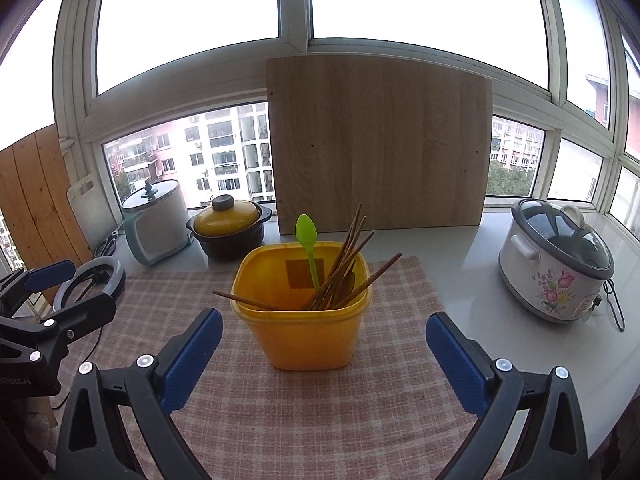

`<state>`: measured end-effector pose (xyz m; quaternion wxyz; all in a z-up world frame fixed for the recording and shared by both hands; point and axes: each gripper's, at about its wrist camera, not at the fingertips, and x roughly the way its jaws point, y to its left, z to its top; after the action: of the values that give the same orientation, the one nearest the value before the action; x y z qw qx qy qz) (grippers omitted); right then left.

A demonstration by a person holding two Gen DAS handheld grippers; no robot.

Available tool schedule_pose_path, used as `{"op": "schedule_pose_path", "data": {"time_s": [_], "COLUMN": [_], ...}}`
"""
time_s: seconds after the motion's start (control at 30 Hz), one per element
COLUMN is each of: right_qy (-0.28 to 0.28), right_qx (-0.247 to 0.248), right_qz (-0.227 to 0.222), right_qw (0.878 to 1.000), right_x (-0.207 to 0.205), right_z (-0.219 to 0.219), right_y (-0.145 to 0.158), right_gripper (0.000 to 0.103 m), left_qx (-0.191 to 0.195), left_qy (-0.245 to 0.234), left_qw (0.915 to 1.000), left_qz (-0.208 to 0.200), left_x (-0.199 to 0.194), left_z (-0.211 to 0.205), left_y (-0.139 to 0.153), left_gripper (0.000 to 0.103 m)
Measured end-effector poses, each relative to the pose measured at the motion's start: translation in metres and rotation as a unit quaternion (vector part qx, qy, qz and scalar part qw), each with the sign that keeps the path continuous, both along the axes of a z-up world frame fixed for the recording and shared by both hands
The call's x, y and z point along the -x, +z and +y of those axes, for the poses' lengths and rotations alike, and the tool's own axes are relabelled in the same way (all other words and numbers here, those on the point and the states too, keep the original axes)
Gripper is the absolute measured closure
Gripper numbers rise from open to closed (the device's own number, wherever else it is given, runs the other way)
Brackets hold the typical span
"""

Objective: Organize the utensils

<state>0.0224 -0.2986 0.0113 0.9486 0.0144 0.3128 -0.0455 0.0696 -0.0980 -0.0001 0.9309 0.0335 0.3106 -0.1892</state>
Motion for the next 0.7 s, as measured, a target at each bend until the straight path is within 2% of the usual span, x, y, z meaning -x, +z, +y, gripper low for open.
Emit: {"op": "schedule_pose_path", "data": {"time_s": [0.7], "right_qy": [-0.017], "right_qx": [-0.004], "right_qz": [0.001], "right_qw": [1.0], "right_x": [-0.008], "right_z": [-0.011], "right_y": [-0.008], "right_gripper": [0.0], "left_qx": [-0.013], "left_qy": [0.016], "left_qw": [0.9998], "left_qz": [-0.007], "left_x": [-0.007], "left_z": [-0.004], "left_y": [-0.004], "left_gripper": [0.0]}}
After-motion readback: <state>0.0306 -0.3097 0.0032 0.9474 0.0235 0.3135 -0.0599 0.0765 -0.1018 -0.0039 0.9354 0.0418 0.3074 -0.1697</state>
